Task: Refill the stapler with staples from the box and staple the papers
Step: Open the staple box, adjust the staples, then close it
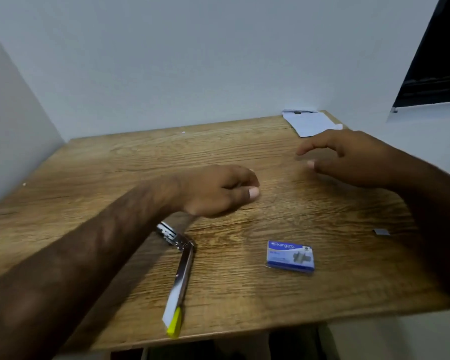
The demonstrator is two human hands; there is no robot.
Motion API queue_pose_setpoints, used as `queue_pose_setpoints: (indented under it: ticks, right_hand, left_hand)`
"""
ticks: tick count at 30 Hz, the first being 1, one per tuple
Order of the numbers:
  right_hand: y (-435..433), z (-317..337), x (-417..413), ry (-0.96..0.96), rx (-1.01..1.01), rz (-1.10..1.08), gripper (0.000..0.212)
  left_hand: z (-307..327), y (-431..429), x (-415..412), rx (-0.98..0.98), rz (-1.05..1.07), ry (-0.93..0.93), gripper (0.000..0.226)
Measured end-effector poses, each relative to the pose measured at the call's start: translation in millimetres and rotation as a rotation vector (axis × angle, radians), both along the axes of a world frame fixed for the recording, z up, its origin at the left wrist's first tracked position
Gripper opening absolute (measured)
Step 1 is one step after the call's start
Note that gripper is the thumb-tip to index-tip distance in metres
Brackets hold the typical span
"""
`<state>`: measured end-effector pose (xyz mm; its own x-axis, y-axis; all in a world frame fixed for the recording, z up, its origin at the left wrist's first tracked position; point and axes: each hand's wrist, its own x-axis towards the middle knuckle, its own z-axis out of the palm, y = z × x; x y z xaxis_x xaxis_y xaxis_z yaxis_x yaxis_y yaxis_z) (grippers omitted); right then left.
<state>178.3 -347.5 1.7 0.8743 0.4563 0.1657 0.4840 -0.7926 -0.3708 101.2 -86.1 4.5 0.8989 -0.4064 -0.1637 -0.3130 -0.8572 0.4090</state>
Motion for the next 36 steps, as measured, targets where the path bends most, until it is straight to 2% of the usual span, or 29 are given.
queue_pose_setpoints:
  ticks: [5,11,19,23,27,32,36]
  right_hand:
    - [-5,2,-15,0.031,0.061,0.004,0.025]
    - [-23,11,-50,0.143,0.177,0.082,0.021]
    - [-50,17,-82,0.208,0.148,0.068,0.027]
    - [-57,19,-98,0.232,0.063,0.116,0.044]
    - [-54,19,-111,0.236,-0.013,0.181,0.046]
    - [-52,18,-118,0.151,-0.055,0.191,0.047]
    - [-44,18,-120,0.196,-0.061,0.233,0.049]
  left_hand:
    - [1,11,-2,-0.040,0.038,0.030,0.041]
    - [10,4,-9,-0.014,-0.016,0.053,0.028]
    - [13,-18,-35,0.061,-0.092,-0.043,0.051]
    - [17,-26,-52,0.101,-0.154,-0.051,0.045]
    - [15,-22,-63,0.104,-0.195,-0.039,0.048]
    - [13,-15,-76,0.142,-0.163,-0.045,0.068]
    - [15,14,-91,0.385,-0.040,-0.016,0.109]
